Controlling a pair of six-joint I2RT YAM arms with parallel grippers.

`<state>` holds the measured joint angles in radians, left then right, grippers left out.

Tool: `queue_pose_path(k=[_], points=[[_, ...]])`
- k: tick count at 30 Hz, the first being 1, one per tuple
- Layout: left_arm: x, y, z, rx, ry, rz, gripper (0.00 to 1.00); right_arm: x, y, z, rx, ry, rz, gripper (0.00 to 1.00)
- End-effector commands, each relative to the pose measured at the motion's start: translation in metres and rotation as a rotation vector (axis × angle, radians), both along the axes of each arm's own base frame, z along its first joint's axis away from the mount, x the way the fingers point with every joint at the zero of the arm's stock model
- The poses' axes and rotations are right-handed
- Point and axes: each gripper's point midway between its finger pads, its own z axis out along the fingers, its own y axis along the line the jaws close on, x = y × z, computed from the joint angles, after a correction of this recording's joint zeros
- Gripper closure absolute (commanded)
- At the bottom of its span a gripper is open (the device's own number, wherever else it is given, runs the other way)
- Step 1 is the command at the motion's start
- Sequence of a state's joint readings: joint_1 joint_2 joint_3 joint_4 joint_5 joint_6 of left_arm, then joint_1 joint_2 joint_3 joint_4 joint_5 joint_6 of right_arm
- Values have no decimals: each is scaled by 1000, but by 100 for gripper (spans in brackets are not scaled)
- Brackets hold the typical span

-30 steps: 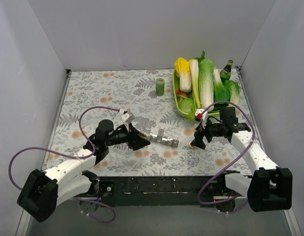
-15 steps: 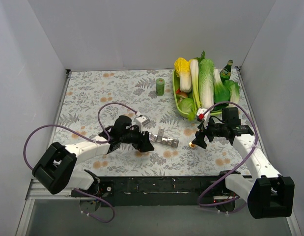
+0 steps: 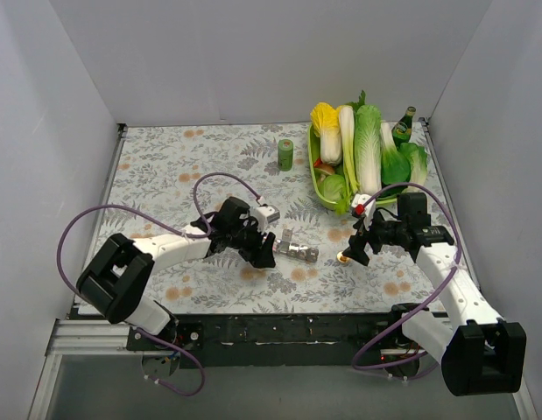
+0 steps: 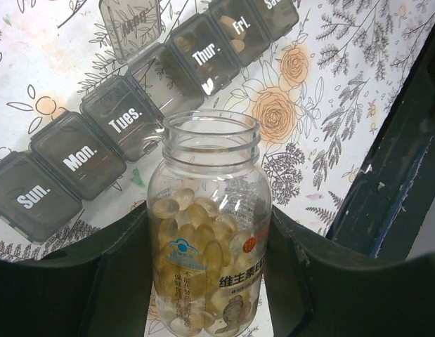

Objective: Sort the pills into containers

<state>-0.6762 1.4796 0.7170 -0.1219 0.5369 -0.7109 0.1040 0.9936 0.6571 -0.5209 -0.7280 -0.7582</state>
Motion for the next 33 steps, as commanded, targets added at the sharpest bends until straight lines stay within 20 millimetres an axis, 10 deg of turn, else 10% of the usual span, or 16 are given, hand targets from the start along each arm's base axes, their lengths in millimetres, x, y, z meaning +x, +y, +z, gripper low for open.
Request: queue_pose_path(k=[1, 33], points=[[4, -2, 3, 43, -21, -45, 100, 2, 0, 7, 15, -28, -7, 2], [14, 7, -1, 274, -110, -217, 100, -2, 2, 10, 29, -35, 7, 2]])
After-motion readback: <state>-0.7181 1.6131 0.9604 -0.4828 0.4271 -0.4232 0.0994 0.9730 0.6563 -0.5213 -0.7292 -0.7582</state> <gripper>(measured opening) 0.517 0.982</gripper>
